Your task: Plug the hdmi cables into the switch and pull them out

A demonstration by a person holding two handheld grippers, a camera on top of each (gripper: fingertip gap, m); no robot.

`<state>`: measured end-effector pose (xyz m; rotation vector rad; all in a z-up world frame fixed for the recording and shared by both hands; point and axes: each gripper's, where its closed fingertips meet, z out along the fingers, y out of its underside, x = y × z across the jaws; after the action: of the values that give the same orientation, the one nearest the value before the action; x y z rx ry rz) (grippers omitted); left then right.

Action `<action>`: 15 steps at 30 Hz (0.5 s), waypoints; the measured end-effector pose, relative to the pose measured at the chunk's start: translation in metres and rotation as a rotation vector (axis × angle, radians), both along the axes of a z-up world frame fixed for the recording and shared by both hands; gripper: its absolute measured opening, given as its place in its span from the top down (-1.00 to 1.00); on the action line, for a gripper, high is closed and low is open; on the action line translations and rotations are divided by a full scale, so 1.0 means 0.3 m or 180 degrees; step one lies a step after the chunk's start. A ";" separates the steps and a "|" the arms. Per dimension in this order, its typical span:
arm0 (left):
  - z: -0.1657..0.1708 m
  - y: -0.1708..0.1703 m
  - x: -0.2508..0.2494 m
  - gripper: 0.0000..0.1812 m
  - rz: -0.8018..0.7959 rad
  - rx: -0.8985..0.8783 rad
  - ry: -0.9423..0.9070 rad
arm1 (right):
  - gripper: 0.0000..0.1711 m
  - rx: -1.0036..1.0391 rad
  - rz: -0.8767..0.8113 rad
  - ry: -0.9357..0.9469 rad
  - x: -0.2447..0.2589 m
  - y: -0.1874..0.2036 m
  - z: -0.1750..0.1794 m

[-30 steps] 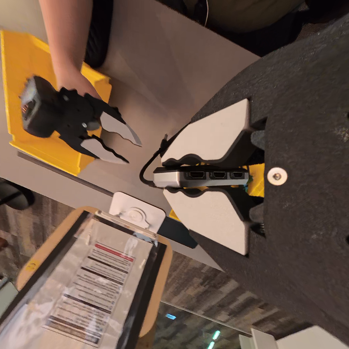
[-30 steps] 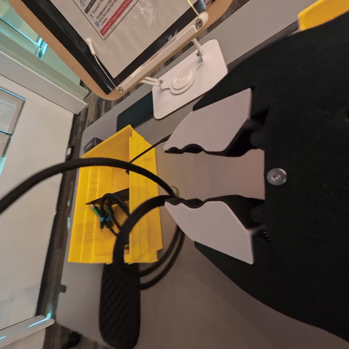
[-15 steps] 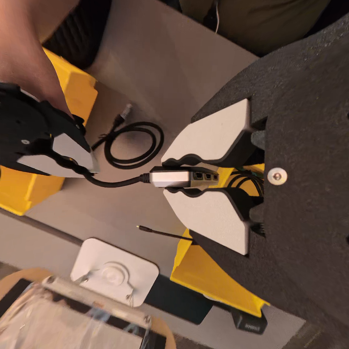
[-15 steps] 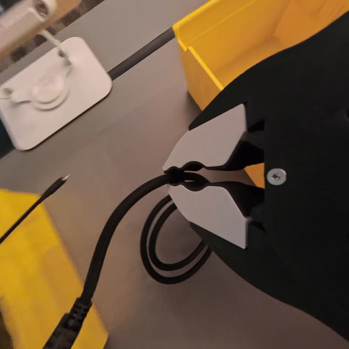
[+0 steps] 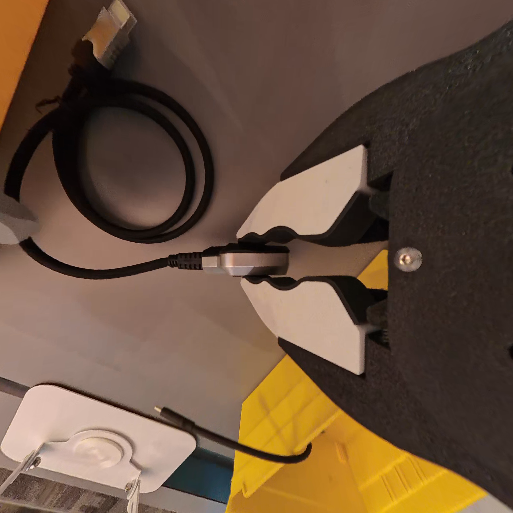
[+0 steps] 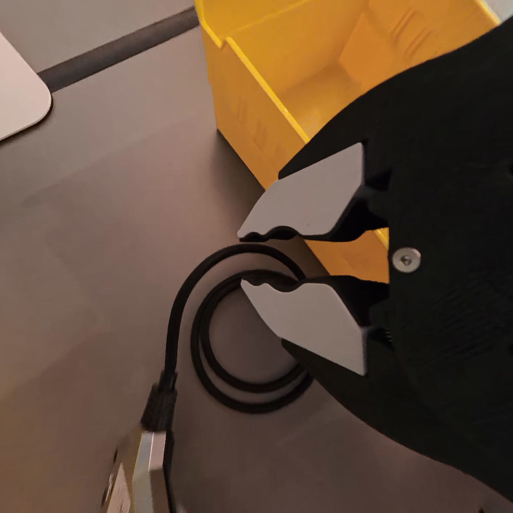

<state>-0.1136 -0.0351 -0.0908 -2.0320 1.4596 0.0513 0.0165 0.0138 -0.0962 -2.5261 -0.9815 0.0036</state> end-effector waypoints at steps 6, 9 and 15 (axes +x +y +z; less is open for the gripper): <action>-0.014 0.006 0.037 0.78 -0.0001 0.0621 -0.0037 | 0.71 0.0151 -0.0077 0.0243 0.043 -0.004 0.101; -0.028 -0.005 0.051 0.78 -0.0026 0.0906 0.0004 | 0.71 0.0275 -0.0085 0.0356 0.065 -0.008 0.154; -0.067 -0.040 0.063 0.41 -0.0020 0.0953 -0.0064 | 0.71 0.0478 -0.0193 0.0442 0.127 -0.007 0.227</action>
<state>-0.0947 -0.0470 -0.1107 -1.7802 1.3562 0.2323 0.0547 0.0118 -0.0282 -2.3819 -0.8192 0.0833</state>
